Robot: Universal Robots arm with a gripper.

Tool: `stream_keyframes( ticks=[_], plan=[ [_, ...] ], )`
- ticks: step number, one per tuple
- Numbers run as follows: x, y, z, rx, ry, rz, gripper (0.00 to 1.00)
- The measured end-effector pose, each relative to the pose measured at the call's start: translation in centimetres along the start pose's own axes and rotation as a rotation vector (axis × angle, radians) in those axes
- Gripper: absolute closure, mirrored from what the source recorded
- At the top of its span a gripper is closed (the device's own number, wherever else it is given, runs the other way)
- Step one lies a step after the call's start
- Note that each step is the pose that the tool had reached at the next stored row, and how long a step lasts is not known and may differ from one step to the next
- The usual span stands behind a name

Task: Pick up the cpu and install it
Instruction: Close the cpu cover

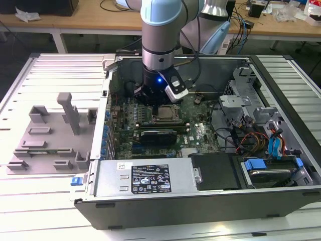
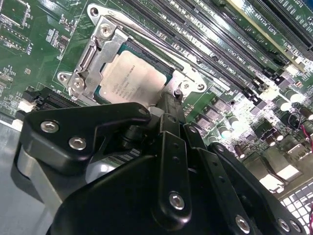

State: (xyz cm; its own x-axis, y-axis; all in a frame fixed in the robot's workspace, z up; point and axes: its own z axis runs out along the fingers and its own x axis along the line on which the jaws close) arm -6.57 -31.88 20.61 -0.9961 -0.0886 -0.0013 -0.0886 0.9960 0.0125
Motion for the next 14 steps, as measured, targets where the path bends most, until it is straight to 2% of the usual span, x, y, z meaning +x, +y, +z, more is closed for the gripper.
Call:
stream_keyframes(
  ticks=[14],
  plan=[
    [0.00,0.00,0.22,0.0001,0.0000,0.000,0.89]
  ],
)
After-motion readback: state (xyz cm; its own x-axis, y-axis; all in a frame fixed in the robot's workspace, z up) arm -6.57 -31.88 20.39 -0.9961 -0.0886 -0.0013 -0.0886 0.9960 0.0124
